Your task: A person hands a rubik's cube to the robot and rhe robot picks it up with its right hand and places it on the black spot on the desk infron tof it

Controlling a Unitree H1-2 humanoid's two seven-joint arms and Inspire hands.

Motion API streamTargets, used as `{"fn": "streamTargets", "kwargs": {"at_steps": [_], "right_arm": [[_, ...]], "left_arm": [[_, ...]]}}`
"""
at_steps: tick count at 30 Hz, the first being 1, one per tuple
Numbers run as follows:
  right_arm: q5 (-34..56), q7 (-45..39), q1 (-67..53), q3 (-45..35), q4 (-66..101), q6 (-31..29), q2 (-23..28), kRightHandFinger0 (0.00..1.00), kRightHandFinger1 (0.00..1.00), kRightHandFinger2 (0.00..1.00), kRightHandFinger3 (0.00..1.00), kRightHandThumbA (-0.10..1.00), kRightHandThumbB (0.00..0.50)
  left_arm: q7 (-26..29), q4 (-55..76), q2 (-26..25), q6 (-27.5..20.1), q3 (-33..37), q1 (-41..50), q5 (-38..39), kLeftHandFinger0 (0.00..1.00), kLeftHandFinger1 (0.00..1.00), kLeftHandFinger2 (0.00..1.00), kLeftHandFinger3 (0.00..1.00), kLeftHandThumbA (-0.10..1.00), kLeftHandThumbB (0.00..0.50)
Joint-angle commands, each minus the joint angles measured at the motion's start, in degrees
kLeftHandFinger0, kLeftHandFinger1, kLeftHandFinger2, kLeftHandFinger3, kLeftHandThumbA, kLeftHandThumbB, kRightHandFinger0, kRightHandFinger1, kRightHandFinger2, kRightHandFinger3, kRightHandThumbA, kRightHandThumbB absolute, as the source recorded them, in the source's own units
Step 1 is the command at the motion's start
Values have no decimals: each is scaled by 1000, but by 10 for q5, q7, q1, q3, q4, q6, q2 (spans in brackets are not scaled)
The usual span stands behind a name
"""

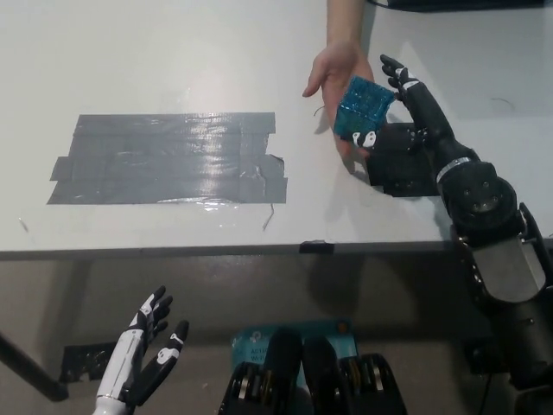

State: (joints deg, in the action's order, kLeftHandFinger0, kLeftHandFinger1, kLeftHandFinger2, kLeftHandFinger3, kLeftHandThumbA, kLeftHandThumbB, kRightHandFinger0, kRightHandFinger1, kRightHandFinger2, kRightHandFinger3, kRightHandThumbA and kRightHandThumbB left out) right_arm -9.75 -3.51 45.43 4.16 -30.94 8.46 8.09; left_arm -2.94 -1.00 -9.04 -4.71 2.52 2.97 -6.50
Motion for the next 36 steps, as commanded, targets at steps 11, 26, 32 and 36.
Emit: {"fn": "streamTargets", "kwargs": {"at_steps": [11,26,32,36], "right_arm": [[14,-38,60,15,-64,-28,22,1000,1000,1000,1000,734,417],[73,-73,66,-21,-52,-68,14,357,638,742,696,498,321],[84,-75,57,-28,-32,-66,15,404,637,714,685,527,348],[88,-62,49,-37,-20,-75,13,361,590,696,656,460,331]], "left_arm": [[-5,18,-6,-7,0,-16,-4,1000,1000,1000,1000,639,126],[-14,17,-9,-7,-3,-23,6,1000,1000,1000,1000,632,130],[-14,17,-8,-9,-2,-20,7,1000,1000,1000,1000,609,145],[-15,18,-8,-7,-3,-17,9,1000,1000,1000,1000,597,143]]}}
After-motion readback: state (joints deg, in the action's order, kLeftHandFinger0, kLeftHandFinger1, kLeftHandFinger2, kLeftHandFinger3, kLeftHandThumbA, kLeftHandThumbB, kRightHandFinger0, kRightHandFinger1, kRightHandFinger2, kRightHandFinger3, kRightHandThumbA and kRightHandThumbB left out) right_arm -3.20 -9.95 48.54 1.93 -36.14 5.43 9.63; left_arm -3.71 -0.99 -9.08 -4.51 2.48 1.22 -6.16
